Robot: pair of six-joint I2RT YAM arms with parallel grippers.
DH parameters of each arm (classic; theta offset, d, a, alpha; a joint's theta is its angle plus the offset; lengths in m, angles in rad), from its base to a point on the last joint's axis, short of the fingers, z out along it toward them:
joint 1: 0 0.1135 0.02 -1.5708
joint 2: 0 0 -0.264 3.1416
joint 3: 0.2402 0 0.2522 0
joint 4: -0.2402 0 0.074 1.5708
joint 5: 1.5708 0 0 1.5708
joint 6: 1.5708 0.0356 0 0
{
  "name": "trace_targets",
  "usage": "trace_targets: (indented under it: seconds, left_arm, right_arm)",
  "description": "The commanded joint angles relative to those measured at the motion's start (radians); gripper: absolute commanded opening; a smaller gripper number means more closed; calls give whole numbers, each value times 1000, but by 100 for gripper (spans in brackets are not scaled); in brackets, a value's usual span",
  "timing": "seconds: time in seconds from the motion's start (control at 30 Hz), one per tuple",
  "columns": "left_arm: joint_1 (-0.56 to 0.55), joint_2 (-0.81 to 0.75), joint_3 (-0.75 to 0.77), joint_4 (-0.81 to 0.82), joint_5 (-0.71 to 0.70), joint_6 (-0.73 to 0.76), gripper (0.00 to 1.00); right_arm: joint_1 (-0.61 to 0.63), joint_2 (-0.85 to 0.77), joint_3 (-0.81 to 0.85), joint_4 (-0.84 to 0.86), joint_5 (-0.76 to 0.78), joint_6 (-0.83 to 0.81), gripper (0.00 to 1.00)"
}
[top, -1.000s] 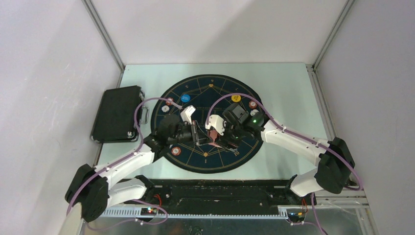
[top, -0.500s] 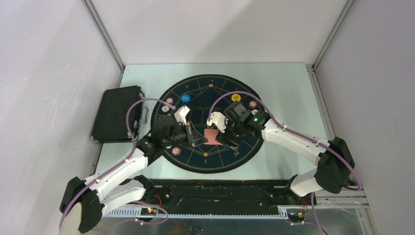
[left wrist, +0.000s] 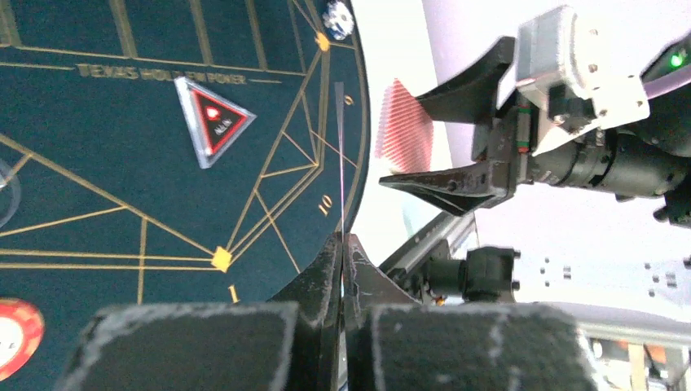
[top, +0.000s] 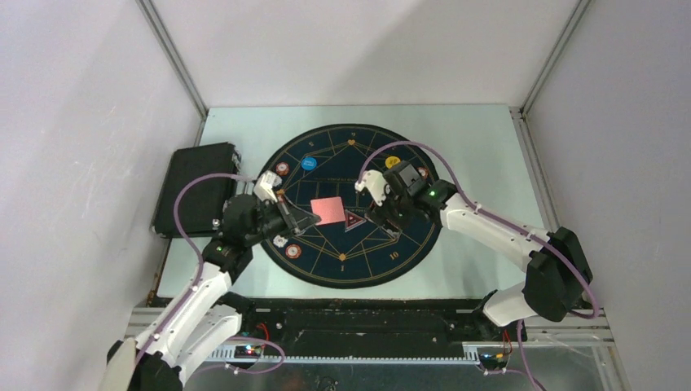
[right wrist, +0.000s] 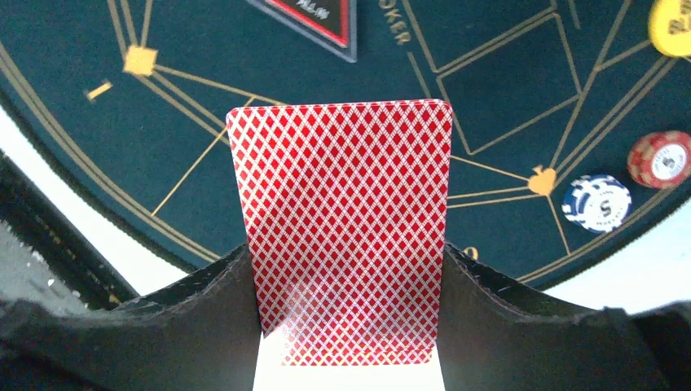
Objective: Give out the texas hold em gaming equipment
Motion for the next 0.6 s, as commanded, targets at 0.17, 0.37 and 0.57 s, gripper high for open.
trace_targets:
  seconds: [0.17, 0.37, 0.57]
  left_arm:
    - [142, -57, -40, -56, -143, -70, 0]
    - [226, -9, -92, 50, -149, -94, 0]
    - [259, 50, -79, 48, -162, -65, 0]
  right_arm:
    - [-83, -39, 7, 98, 95, 209, 0]
    - [-87, -53, 7, 87, 147, 241, 0]
    - [-87, -57, 2, 97, 161, 247, 0]
